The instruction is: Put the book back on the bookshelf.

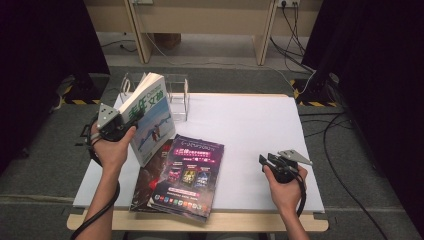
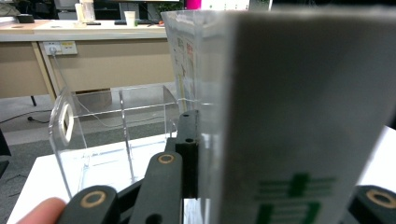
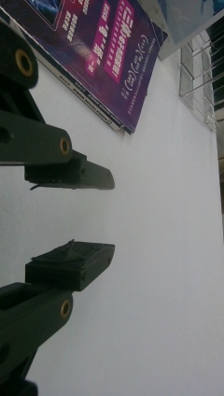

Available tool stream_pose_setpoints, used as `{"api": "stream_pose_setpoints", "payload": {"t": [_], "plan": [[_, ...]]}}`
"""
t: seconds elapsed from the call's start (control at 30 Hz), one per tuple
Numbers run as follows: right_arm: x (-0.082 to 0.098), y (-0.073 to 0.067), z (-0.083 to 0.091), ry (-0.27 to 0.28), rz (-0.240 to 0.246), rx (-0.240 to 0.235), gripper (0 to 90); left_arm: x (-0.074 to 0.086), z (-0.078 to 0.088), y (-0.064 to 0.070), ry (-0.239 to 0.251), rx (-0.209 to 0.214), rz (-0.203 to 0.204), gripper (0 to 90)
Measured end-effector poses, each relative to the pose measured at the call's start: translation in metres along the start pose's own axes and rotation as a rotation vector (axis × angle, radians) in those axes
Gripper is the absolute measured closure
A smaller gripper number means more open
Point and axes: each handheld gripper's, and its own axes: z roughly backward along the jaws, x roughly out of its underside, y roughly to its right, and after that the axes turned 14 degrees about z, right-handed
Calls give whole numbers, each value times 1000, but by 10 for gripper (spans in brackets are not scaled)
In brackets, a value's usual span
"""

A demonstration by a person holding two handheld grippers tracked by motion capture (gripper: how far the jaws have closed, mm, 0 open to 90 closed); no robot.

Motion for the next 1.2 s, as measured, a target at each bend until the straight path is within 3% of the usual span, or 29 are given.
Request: {"api": "stream_pose_setpoints", "payload": {"t": [0.2,0.6,1.2], "plan": [[1,2,1,-1,-4,-1,622,-8,-8,4,-15,0,-18,736],[0,4,2,12,1,9,624,-26,-28,15,22,-9,-12,737],[2,9,2,16,-12,11,624,-33,-64,28,29,-30,7,736]]}}
